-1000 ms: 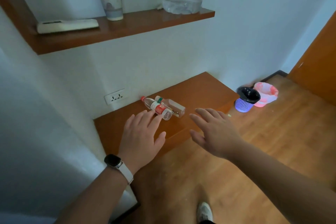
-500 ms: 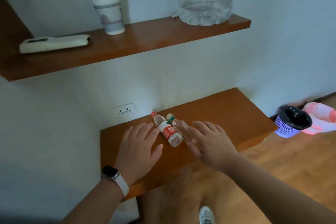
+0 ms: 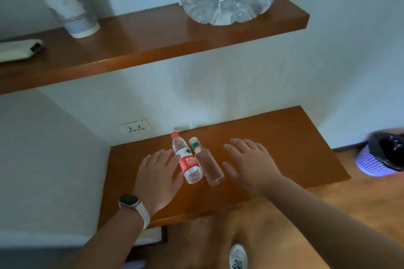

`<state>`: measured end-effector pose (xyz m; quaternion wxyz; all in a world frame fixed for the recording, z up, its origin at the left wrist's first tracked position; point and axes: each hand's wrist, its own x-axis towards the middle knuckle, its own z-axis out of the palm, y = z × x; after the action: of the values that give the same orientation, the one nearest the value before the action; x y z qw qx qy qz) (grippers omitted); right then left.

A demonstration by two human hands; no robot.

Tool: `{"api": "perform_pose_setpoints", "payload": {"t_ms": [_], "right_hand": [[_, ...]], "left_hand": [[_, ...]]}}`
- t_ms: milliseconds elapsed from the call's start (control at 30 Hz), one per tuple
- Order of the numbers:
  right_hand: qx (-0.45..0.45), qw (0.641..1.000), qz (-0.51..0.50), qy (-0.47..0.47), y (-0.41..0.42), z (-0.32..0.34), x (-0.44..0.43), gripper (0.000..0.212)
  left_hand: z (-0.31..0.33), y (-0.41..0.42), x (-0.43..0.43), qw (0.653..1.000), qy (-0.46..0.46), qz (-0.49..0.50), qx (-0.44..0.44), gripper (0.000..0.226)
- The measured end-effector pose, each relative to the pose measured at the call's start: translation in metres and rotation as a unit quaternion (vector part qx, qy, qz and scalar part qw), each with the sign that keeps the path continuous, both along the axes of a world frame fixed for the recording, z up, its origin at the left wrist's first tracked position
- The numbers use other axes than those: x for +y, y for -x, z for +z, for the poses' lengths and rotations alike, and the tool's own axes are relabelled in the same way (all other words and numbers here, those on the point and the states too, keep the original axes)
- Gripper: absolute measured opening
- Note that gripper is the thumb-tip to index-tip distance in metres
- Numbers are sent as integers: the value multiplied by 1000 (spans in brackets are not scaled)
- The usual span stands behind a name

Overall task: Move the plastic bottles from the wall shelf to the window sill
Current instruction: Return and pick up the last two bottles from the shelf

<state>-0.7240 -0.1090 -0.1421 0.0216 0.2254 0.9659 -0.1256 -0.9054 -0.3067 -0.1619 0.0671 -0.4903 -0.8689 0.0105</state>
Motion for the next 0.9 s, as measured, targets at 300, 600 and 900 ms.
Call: {"api": "perform_pose_setpoints", "payload": {"t_ms": [300, 600, 900], "right_hand": [[-31, 998, 10, 55, 30, -45, 18, 54], [-73, 977, -69, 190, 71, -79, 20, 66], [-131, 928, -166, 306, 119, -110, 20, 80]], "left_hand": [[-32, 11, 22, 995, 8, 59, -85, 44], [-74, 28, 54, 914, -57, 226, -332, 51], [-122, 65, 70, 753, -142, 312, -561, 41]]}}
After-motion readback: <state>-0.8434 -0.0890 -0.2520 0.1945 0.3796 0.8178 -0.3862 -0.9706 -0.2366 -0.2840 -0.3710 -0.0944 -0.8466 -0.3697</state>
